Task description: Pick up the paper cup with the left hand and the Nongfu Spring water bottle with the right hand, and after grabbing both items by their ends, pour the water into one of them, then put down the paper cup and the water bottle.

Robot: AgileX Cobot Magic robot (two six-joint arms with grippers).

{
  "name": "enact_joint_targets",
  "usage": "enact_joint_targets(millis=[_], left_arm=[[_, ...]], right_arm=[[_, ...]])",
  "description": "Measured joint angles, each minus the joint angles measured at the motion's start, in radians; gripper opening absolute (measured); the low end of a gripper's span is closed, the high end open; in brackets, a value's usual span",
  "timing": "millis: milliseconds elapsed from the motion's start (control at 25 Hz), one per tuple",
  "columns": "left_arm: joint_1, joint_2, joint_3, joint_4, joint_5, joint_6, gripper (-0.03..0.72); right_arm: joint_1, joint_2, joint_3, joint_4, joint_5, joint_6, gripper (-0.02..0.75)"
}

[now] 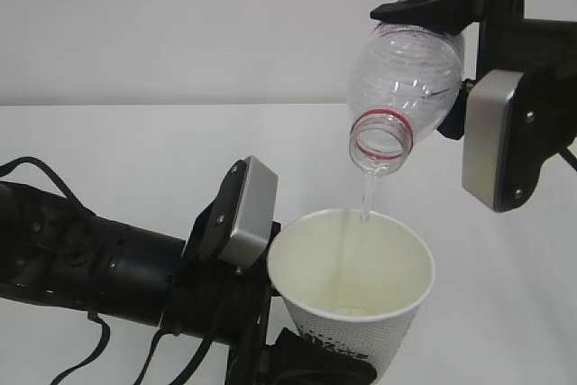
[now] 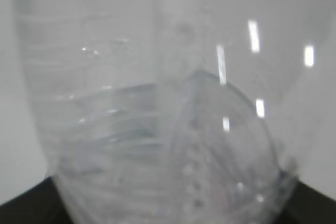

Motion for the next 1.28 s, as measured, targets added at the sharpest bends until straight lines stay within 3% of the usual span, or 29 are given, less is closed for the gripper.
enact_joint_targets(millis=[1280], left_arm=[[0.000,0.000,0.000,0.000,0.001,0.000,0.516]], right_arm=[[0.000,0.000,-0.032,0.000,0.000,0.000,0.485]])
